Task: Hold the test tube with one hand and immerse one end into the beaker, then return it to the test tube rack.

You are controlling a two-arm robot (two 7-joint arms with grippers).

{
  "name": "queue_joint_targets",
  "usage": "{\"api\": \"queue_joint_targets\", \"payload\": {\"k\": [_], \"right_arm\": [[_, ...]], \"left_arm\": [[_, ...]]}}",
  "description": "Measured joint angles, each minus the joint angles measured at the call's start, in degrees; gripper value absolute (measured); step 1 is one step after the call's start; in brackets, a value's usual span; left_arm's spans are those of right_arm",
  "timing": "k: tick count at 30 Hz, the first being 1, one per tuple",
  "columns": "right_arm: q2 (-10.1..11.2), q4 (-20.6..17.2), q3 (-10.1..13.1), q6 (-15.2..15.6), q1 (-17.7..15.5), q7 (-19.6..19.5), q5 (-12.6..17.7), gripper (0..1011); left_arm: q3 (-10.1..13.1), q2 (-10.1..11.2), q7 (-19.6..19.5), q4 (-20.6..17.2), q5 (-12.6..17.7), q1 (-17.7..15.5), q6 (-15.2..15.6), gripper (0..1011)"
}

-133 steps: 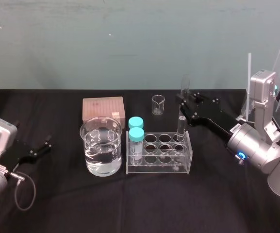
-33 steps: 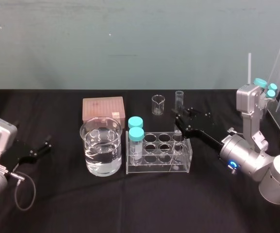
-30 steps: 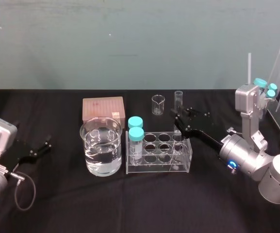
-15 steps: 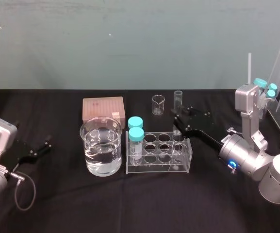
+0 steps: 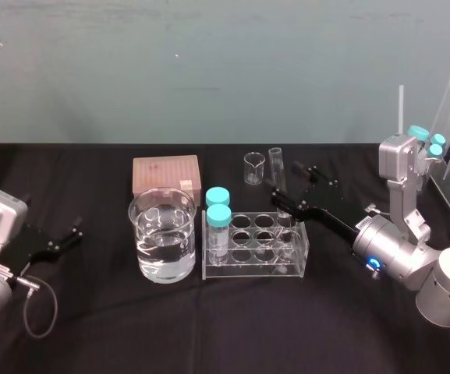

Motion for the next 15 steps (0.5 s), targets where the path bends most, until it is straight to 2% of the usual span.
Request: {"api": "queue_joint_targets", "payload": {"k": [7,9,14,15], "right_arm": [[0.02,-0.12,0.10,-0.09,-0.05,0.02,0.12,966],[0.20,-1.37,0.81,-0.90,-0.35,0.01,0.53,1003],[1.07,-5.42,3.28,-3.06,-1.51,-1.67,1.07,1000],[1.42,-6.94,4.52,-3.92,-2.12,-3.09,0.94,1000]], "left_arm": [[0.00,0.00,0.00,0.00,0.00,0.00,0.00,1000],[0.00,0.00,0.00,0.00,0.00,0.00,0.00,1000],[0.00,0.00,0.00,0.00,0.00,0.00,0.00,1000],[0.00,0.00,0.00,0.00,0.00,0.00,0.00,1000]]}}
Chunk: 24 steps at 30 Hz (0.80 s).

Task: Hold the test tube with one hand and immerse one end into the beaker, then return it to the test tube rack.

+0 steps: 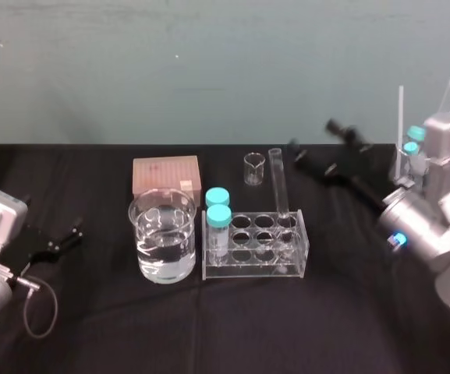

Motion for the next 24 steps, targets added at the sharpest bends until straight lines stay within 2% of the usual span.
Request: {"api": "queue_joint_targets", "payload": {"k": [3,4,6,7,11,17,24], "right_arm": [[0.39,-1.80,1.94,-1.04,-1.10,-3.19,-1.15,1000],[0.56,-2.57,3.09,-1.27,-1.94,-5.88,-2.47,1000],[0.59,-3.02,4.05,-1.07,-2.80,-8.65,-3.86,1000],[0.54,-3.20,4.69,-0.38,-3.67,-11.05,-5.15,1000],[-0.06,-3.04,5.38,2.11,-5.66,-14.96,-7.33,1000],[-1.25,-1.69,5.29,4.32,-7.03,-15.80,-8.62,1000],[-1.63,-1.15,5.20,4.91,-7.23,-15.69,-9.53,1000]], "left_arm": [[0.00,0.00,0.00,0.00,0.00,0.00,0.00,1000],[0.00,0.00,0.00,0.00,0.00,0.00,0.00,1000],[0.00,0.00,0.00,0.00,0.00,0.00,0.00,1000],[0.00,0.00,0.00,0.00,0.00,0.00,0.00,1000],[0.00,0.00,0.00,0.00,0.00,0.00,0.00,1000],[0.00,0.00,0.00,0.00,0.00,0.00,0.00,1000],[0.00,0.00,0.00,0.00,0.00,0.00,0.00,1000]]}}
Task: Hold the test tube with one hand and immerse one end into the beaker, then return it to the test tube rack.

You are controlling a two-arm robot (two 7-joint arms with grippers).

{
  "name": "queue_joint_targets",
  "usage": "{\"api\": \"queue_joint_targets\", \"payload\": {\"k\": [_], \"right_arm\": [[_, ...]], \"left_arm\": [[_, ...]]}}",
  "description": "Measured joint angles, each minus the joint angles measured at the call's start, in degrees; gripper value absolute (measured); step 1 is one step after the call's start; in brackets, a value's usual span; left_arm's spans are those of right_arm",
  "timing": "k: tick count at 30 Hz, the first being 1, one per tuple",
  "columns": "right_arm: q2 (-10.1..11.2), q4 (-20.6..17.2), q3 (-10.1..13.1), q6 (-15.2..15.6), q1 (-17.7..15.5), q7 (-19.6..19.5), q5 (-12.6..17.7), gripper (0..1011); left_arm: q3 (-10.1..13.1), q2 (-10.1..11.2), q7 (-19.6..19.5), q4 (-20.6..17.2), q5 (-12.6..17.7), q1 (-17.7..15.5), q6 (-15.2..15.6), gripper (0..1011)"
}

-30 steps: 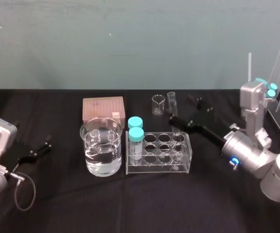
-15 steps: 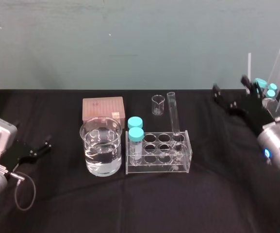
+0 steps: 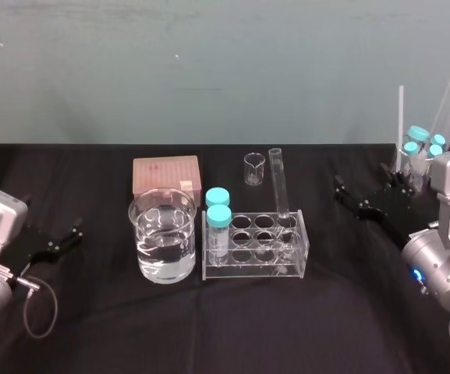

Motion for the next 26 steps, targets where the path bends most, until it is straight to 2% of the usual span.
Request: {"api": "queue_joint_targets", "payload": {"k": [26], "right_arm": [[0.11,-0.22,0.02,-0.20,0.07,0.09,0.28,1000]], "left_arm": [[0.00,0.00,0.00,0.00,0.00,0.00,0.00,1000]]}}
